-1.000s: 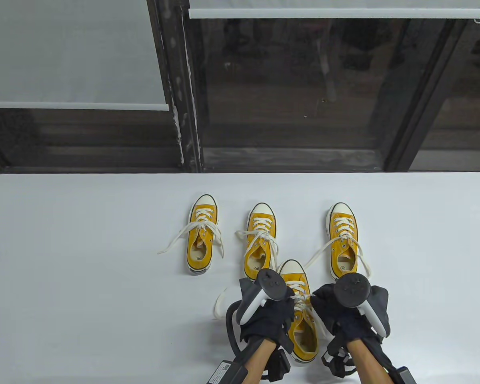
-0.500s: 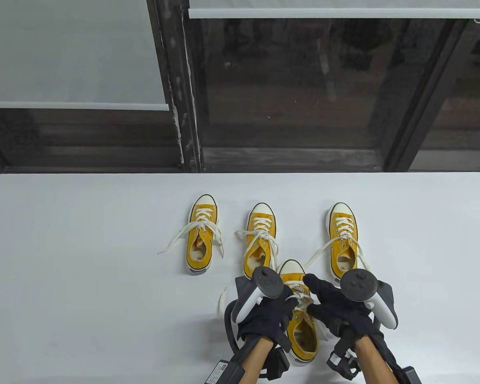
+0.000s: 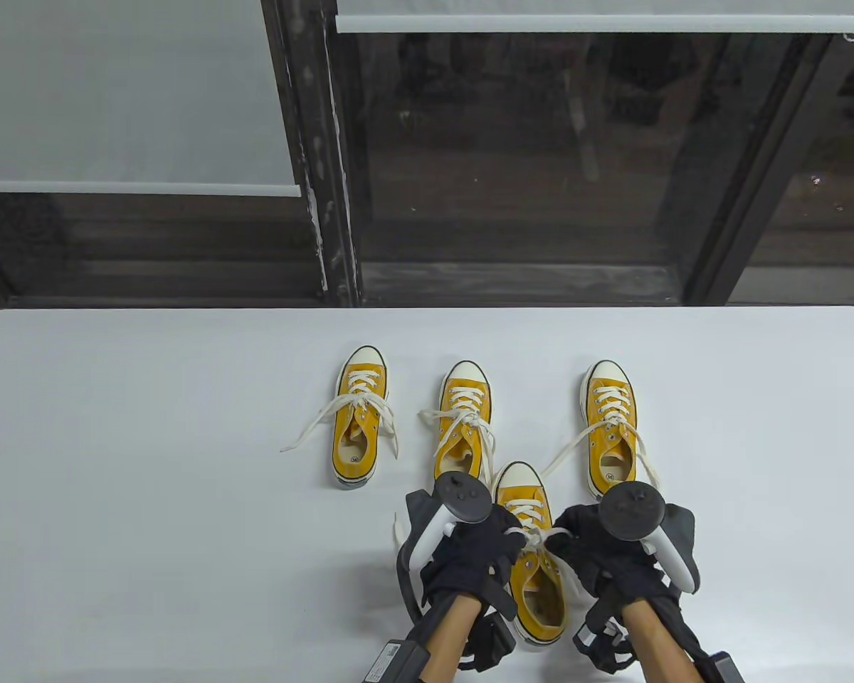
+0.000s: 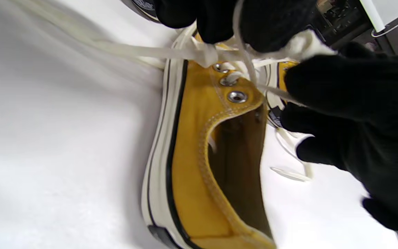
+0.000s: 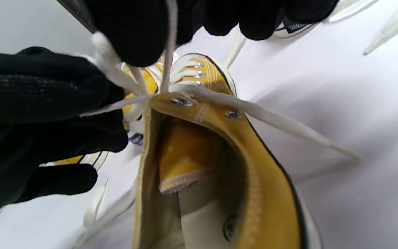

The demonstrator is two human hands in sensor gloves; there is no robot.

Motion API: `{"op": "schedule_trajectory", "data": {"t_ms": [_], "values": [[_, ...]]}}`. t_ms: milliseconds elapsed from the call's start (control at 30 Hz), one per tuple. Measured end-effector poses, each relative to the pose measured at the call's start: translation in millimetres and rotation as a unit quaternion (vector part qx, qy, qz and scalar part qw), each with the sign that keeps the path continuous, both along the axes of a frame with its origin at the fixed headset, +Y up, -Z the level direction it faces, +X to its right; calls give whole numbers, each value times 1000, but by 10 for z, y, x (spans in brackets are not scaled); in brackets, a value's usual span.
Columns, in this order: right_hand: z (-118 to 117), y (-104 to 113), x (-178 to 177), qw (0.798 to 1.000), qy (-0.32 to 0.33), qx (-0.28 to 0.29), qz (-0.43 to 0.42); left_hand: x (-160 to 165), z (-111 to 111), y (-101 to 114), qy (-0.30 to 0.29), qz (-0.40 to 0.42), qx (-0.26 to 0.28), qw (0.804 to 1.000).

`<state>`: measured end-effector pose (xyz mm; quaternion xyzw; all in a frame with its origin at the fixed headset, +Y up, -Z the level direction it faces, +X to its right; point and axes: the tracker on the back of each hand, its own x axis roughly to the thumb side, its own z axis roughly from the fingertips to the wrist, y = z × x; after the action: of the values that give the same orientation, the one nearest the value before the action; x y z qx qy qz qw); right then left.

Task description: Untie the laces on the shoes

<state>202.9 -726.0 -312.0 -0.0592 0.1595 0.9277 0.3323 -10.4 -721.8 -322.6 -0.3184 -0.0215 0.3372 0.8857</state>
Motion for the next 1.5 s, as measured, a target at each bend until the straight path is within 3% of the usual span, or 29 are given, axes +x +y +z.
{"op": "schedule_trajectory", "data": {"t_ms": [167, 300, 533, 733, 900, 1033, 1200, 1300, 1500], "values": [[45, 51, 121, 982, -110, 66, 140, -124, -7, -39, 57, -34, 2, 998], [33, 61, 193, 978, -132, 71, 144, -217, -11, -21, 99, -27, -3, 995], [91, 231, 408, 985, -151, 82, -7, -289, -28, 72, 96, -2, 21, 995], [133, 355, 507, 980, -165, 112, -30, -328, -7, 148, 119, -30, 53, 991], [164, 429, 655, 971, -182, 118, -97, -372, 13, 211, 142, -48, 79, 986], [182, 546, 728, 961, -137, 109, -215, -386, 21, 229, 142, -21, 76, 987], [234, 700, 819, 929, -62, 114, -346, -354, -33, 186, 77, 63, 31, 994], [274, 781, 859, 928, -49, 132, -344, -323, -48, 133, 49, 158, -14, 986], [323, 823, 884, 936, -70, 167, -302, -330, -43, 160, 47, 145, 8, 988]]}}
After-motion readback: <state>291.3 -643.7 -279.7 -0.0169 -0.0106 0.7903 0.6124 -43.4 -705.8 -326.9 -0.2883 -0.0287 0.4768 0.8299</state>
